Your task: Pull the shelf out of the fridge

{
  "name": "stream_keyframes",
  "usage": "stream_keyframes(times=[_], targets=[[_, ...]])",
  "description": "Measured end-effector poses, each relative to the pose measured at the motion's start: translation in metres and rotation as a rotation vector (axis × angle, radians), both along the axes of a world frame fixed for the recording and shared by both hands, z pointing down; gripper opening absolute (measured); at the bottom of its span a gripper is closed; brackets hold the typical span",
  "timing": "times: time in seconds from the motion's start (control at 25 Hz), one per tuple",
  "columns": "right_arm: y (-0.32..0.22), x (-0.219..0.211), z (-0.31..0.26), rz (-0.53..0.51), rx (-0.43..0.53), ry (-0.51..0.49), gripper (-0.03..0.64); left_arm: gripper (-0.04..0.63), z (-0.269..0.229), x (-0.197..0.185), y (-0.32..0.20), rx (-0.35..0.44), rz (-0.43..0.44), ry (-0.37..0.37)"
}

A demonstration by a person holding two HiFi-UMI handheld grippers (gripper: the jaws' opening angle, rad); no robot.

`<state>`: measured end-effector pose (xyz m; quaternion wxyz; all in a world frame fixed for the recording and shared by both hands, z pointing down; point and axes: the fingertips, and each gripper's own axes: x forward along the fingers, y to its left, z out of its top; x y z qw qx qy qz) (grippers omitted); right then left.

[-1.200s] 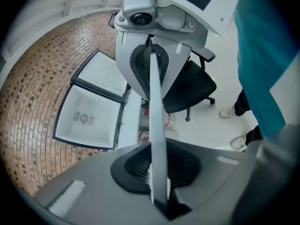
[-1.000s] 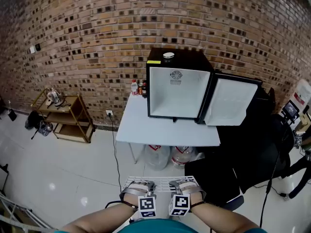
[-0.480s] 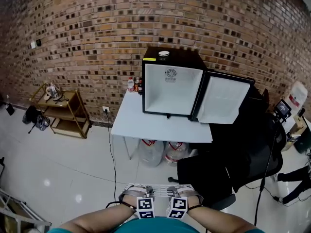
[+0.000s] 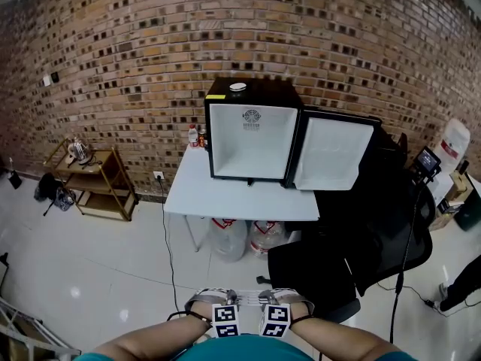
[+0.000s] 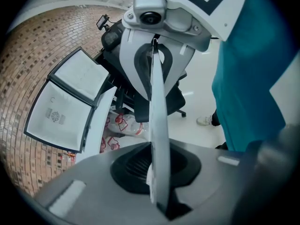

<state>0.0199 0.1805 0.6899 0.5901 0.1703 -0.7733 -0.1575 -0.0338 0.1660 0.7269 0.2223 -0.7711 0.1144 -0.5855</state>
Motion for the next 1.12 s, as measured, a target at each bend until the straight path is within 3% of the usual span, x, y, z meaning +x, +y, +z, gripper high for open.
stream_keyframes(times=[1.12], targets=[[0.003,-0.020,0.006,-0.022,-0.011,0.011,0.031,0.034,0.007,-0.017,0.008,-0.043,-0.011,0.005]])
